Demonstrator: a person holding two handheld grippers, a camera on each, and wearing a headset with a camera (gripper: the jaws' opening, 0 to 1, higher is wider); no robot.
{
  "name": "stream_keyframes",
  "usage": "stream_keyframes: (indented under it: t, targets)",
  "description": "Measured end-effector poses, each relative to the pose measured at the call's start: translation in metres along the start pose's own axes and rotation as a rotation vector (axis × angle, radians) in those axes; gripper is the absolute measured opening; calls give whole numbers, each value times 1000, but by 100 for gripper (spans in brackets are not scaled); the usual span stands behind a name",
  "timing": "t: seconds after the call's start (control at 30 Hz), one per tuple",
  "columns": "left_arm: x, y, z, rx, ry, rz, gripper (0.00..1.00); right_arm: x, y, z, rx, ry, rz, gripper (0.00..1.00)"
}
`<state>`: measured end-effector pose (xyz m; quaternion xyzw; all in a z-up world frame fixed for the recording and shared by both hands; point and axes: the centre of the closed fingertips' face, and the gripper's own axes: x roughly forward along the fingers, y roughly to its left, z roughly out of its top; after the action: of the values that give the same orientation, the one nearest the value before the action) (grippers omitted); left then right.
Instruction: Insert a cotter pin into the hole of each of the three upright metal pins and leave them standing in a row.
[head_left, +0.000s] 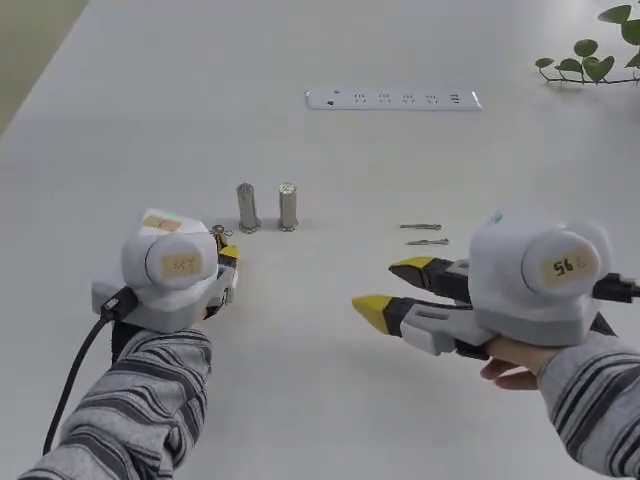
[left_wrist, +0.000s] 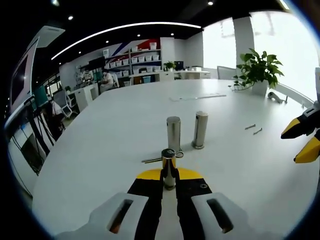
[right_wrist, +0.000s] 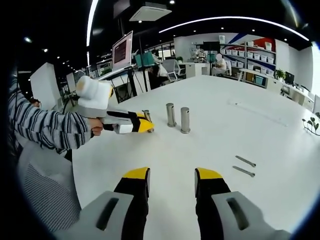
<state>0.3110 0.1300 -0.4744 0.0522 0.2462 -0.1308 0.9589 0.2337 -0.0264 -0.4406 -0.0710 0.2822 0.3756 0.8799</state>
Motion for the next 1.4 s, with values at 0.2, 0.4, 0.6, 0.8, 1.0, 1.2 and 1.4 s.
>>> stream_keyframes:
  t: [0.2, 0.4, 0.6, 0.8, 1.0, 1.2, 1.4]
  targets:
    - [1, 0, 0, 8, 0, 5, 6, 1, 6, -7, 14, 12, 6, 32]
    - [2, 0, -1, -8, -4, 2, 6, 1, 6, -10, 15, 25, 3, 32]
    - [2, 1, -4, -10, 9, 13, 14, -1, 4, -8, 27, 16, -12, 33]
    - [-5, -1, -4, -8, 3, 5, 28, -1, 3, -7, 25, 12, -16, 35]
    - [-15, -8, -1, -4, -30, -55, 45, 3, 0, 2, 2, 1, -20, 40]
    - [-27, -10, 8, -29, -59, -93, 65, 15, -5, 21, -38, -17, -10, 46]
    - [-40, -13, 8, -30, -58, -117, 82, 28, -12, 39, -16, -49, -7, 47]
